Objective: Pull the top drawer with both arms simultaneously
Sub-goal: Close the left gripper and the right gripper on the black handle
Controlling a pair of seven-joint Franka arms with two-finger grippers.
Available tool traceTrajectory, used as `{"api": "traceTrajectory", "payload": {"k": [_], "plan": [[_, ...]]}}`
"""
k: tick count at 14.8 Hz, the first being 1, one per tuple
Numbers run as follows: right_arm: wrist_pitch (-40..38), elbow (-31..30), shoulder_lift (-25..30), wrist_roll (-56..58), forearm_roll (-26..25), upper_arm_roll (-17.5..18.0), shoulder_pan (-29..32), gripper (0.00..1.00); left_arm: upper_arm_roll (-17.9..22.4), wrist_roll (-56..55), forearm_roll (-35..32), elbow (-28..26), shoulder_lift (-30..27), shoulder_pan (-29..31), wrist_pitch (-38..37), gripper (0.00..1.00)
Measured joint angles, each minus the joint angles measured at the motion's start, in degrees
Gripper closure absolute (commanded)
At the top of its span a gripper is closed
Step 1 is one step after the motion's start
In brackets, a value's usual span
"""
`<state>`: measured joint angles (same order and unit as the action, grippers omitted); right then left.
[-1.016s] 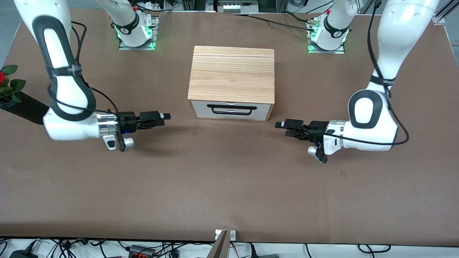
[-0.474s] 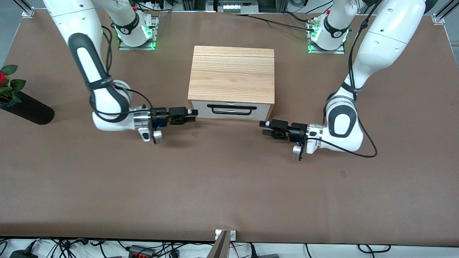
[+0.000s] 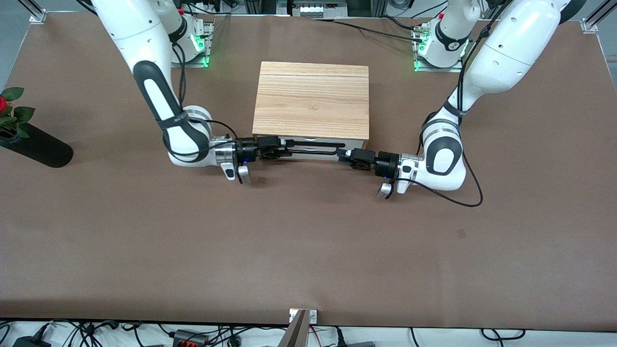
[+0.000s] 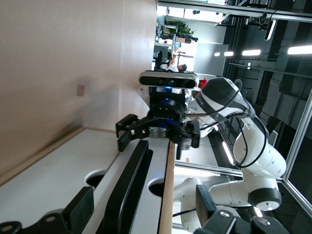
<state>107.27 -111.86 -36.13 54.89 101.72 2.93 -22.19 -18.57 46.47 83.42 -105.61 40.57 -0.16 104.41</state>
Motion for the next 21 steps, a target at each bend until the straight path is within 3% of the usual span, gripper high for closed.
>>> {"api": "traceTrajectory", "payload": {"k": [2,5,10,12,15,21], "plan": [[0.0,0.3,-0.5,0.3,1.5,0.0,-0.6,0.62,0.0,0.5,0.1,-0.7,0.0,0.0,-0.7,0.35],[0.0,0.3,-0.5,0.3,2.3,0.0,-0.7,0.72,-0.1,3.3,2.5,-2.0,0.2,0.0,-1.0,0.51],[0.1,0.2,-0.6,0.3,2.4,-0.1,-0.7,0.93,-0.3,7.7,4.5,-3.7,1.4,-0.1,-1.1,0.55],[0.1,0.2,-0.7,0.3,2.5,-0.1,-0.7,0.96,-0.3,8.7,4.6,-3.7,2.0,-0.1,-1.1,0.67],[0.1,0.2,-0.7,0.3,2.6,-0.1,-0.7,1.0,-0.3,9.0,4.8,-3.7,2.1,-0.1,-1.1,0.76],[0.2,0.3,-0.7,0.3,2.7,-0.1,-0.7,1.0,-0.4,9.9,5.0,-3.7,2.2,-0.1,-1.2,0.84]]}}
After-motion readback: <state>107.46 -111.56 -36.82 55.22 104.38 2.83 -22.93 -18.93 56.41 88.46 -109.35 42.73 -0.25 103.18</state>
